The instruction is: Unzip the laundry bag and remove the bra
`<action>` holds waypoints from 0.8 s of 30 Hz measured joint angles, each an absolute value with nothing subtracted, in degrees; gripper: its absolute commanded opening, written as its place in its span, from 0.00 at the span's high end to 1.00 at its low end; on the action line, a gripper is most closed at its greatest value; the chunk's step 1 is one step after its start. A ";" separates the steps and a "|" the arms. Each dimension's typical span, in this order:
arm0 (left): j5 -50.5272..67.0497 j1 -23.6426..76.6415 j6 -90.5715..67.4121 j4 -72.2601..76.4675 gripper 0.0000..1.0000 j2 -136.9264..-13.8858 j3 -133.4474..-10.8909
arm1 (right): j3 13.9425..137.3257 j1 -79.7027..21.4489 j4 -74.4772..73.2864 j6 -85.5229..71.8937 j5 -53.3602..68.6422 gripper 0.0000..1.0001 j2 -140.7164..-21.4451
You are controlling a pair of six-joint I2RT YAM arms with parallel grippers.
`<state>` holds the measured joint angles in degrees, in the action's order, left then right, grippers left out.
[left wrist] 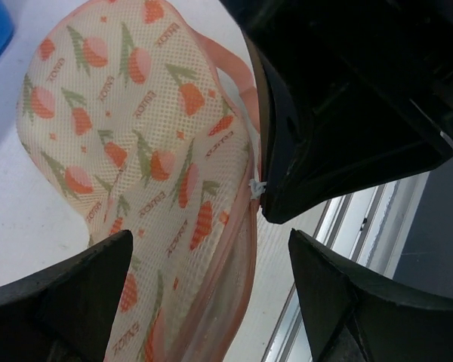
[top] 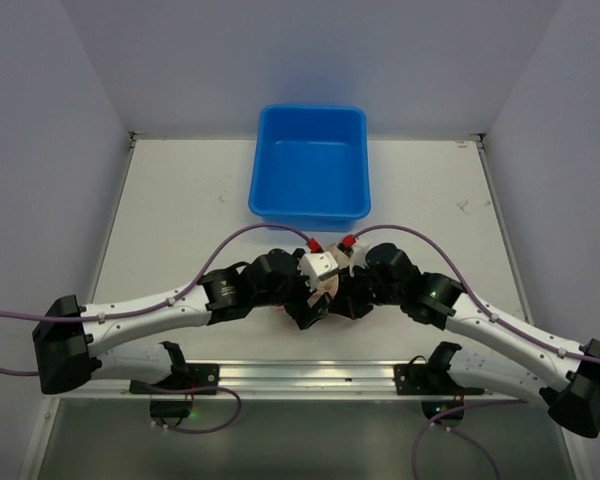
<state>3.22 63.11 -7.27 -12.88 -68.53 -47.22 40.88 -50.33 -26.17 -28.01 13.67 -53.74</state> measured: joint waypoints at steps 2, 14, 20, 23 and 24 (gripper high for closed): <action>4.19 63.11 -6.76 -12.75 0.31 -70.04 -47.53 | 41.15 -50.61 -25.67 -28.01 13.67 1.00 -54.28; 2.66 63.24 -6.48 -11.38 1.00 -69.95 -46.96 | 40.42 -50.11 -25.39 -28.84 10.39 1.00 -51.27; -1.52 63.53 -8.47 -11.05 1.00 -66.22 -45.84 | 35.75 -41.74 -26.68 -29.58 10.15 1.00 -43.20; -2.33 63.61 -9.63 -10.35 0.89 -65.17 -45.08 | 35.11 -40.03 -28.18 -29.50 10.55 1.00 -40.40; -2.52 63.70 -9.96 -10.35 0.65 -64.90 -44.93 | 35.14 -40.05 -28.29 -29.34 11.09 1.00 -40.21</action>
<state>-2.52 63.70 -9.96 -10.35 -64.90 -44.93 35.14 -40.05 -28.29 -29.34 11.09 -40.21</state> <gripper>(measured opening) 0.092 0.011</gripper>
